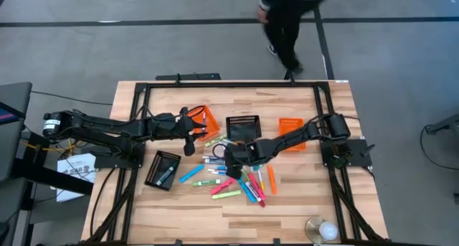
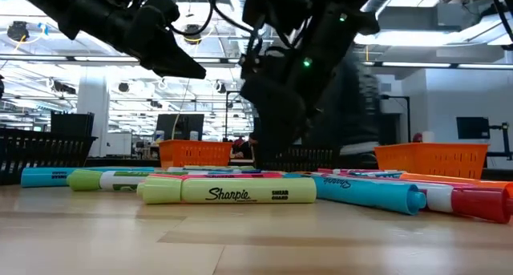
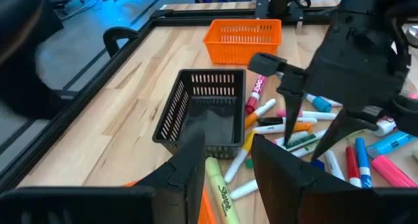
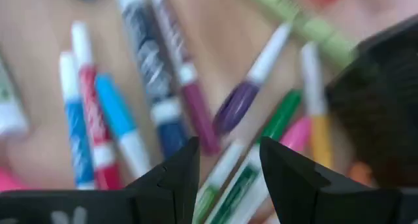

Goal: Pick & Place Markers
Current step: Put the blue highlighter into the right black bin

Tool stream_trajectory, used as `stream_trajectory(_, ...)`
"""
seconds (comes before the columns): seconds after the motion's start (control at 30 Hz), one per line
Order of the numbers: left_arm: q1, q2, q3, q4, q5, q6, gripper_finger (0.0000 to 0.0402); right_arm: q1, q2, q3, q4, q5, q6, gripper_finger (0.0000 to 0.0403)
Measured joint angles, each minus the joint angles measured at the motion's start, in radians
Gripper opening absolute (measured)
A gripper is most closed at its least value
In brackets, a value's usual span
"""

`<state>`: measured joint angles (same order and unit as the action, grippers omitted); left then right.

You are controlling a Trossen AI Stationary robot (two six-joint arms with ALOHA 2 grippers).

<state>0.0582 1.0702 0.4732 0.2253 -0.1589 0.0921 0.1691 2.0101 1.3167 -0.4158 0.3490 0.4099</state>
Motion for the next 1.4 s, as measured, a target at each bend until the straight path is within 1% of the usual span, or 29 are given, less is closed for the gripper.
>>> stream_trajectory(0.07, 0.000, 0.000, 0.000, 0.000, 0.000, 0.000, 0.0121, -0.021, -0.004, 0.002, 0.075, 0.012, -0.012, 0.0152)
stream_trajectory(0.2, 0.000, 0.000, 0.000, 0.000, 0.000, 0.000, 0.0121, -0.073, 0.017, 0.002, 0.174, -0.030, -0.021, 0.0152)
stream_trajectory(0.33, 0.000, 0.001, 0.000, 0.000, 0.000, 0.000, 0.0121, -0.112, 0.071, 0.000, 0.184, -0.036, -0.026, 0.0152)
stream_trajectory(0.43, 0.000, 0.001, 0.000, 0.000, 0.000, -0.001, 0.0121, -0.126, 0.105, 0.001, 0.194, -0.087, -0.029, 0.0152)
stream_trajectory(0.53, 0.000, 0.001, 0.000, 0.000, 0.000, 0.000, 0.0121, -0.131, 0.128, 0.005, 0.198, -0.103, -0.033, 0.0152)
stream_trajectory(0.6, 0.000, 0.001, 0.000, 0.000, 0.000, -0.001, 0.0121, -0.131, 0.129, 0.005, 0.196, -0.103, -0.057, 0.0147)
stream_trajectory(0.67, 0.000, 0.001, 0.000, 0.000, 0.000, -0.001, 0.0121, -0.131, 0.129, 0.005, 0.196, -0.108, -0.068, 0.0134)
stream_trajectory(0.97, 0.000, 0.001, 0.000, 0.000, 0.000, -0.001, 0.0121, -0.131, 0.067, -0.003, 0.179, -0.126, -0.114, 0.0022)
stream_trajectory(1.1, 0.000, 0.001, 0.000, 0.000, 0.000, -0.001, 0.0121, -0.130, 0.025, -0.002, 0.178, -0.125, -0.123, 0.0022)
stream_trajectory(1.23, 0.000, 0.001, 0.000, 0.000, 0.000, -0.001, 0.0121, -0.130, -0.050, -0.002, 0.150, -0.106, -0.131, 0.0050)
stream_trajectory(1.3, 0.000, 0.001, 0.000, 0.000, 0.000, -0.001, 0.0121, -0.130, -0.093, 0.000, 0.121, -0.057, -0.150, 0.0052)
stream_trajectory(1.4, 0.000, 0.001, 0.000, 0.000, 0.000, -0.001, 0.0121, -0.134, -0.161, 0.000, 0.036, 0.052, -0.206, 0.0040)
